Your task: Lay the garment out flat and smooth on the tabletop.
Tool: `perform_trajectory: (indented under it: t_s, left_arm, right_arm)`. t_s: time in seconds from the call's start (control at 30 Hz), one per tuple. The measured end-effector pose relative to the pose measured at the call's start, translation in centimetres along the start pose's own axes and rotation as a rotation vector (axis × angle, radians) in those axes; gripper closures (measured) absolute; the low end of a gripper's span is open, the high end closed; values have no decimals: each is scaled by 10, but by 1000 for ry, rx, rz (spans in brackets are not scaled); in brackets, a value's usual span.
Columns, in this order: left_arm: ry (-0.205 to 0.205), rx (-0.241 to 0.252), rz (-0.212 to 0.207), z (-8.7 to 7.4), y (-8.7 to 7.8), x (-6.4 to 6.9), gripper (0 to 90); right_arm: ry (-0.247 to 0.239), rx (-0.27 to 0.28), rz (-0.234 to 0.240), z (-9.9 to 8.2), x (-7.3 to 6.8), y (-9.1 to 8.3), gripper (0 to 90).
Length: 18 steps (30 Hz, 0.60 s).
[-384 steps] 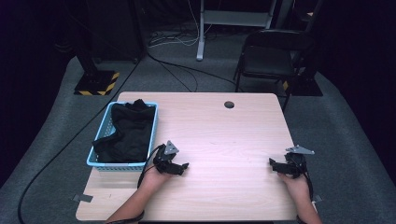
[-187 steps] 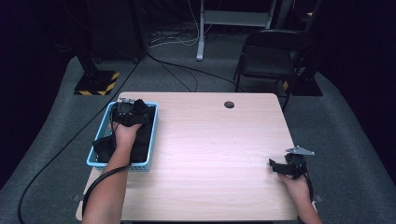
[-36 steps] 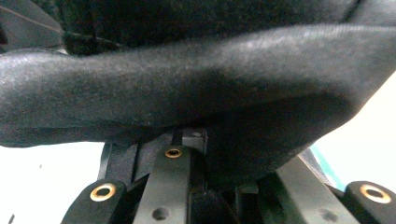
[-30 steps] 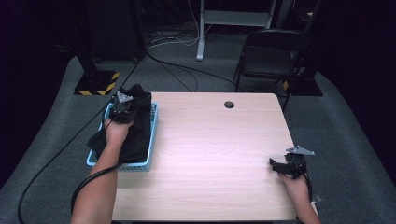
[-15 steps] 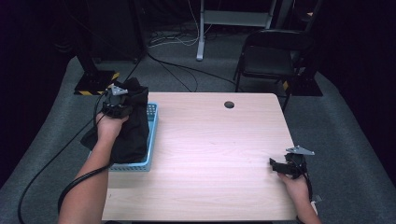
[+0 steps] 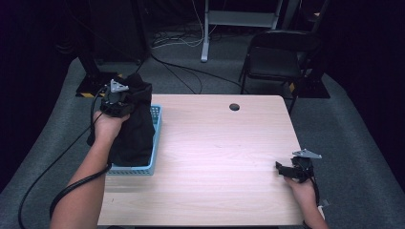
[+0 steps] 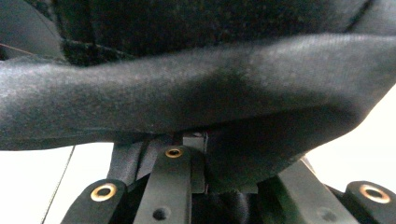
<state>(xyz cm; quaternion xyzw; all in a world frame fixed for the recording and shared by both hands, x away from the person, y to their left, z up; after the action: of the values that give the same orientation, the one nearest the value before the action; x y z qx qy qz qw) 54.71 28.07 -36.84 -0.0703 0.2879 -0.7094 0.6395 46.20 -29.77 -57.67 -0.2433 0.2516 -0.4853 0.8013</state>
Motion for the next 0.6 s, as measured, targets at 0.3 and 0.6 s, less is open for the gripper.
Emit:
perform_trajectory:
  t_s: [0.3,0.6]
  left_arm:
    - [13,22,-5,13,-21,-3,784]
    - [14,39,-13,29,-38,-5,784]
  right_arm:
    - [0,0,0,0,0,0,146]
    - [0,0,0,0,0,0,145]
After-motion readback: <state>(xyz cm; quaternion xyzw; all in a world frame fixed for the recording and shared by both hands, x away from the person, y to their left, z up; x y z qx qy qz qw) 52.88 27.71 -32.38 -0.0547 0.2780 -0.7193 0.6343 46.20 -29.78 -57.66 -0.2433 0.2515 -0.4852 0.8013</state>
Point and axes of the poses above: each handheld gripper's, and its own axes: y roughly forward along the jaws, z roughly out of its top, x roughly to its right, the point moved 7 cm from there along y, roughly forward along the jaws, and after that the axes turned 14 degrees about z, right-handed, at the moved point
